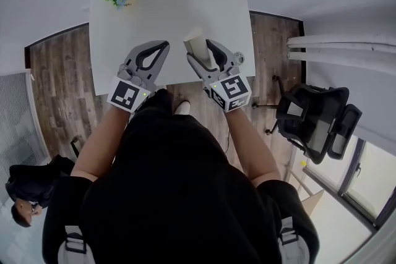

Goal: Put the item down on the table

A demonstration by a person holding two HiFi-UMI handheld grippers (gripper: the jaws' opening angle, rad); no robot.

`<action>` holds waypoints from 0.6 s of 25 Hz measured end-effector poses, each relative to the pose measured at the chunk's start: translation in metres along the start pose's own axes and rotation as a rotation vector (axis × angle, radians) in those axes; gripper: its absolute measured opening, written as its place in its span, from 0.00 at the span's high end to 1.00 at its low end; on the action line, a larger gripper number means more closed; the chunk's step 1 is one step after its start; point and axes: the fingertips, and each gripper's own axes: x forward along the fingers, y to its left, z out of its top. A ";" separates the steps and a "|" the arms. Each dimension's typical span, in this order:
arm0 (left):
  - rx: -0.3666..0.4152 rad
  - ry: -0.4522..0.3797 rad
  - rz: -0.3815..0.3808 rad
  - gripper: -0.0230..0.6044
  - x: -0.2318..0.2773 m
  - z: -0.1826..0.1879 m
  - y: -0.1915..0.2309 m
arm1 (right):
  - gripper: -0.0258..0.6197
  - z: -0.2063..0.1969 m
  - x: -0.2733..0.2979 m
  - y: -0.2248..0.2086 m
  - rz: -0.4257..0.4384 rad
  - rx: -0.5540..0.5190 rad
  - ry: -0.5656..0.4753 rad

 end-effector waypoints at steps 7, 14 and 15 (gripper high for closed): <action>-0.019 0.032 -0.015 0.97 0.012 -0.028 0.012 | 0.54 -0.032 0.034 -0.007 -0.006 0.004 0.092; -0.022 0.067 -0.007 0.97 0.019 -0.059 0.026 | 0.55 -0.073 0.059 -0.017 -0.026 0.023 0.203; -0.022 0.069 -0.007 0.97 0.020 -0.062 0.028 | 0.55 -0.079 0.062 -0.019 -0.031 0.027 0.220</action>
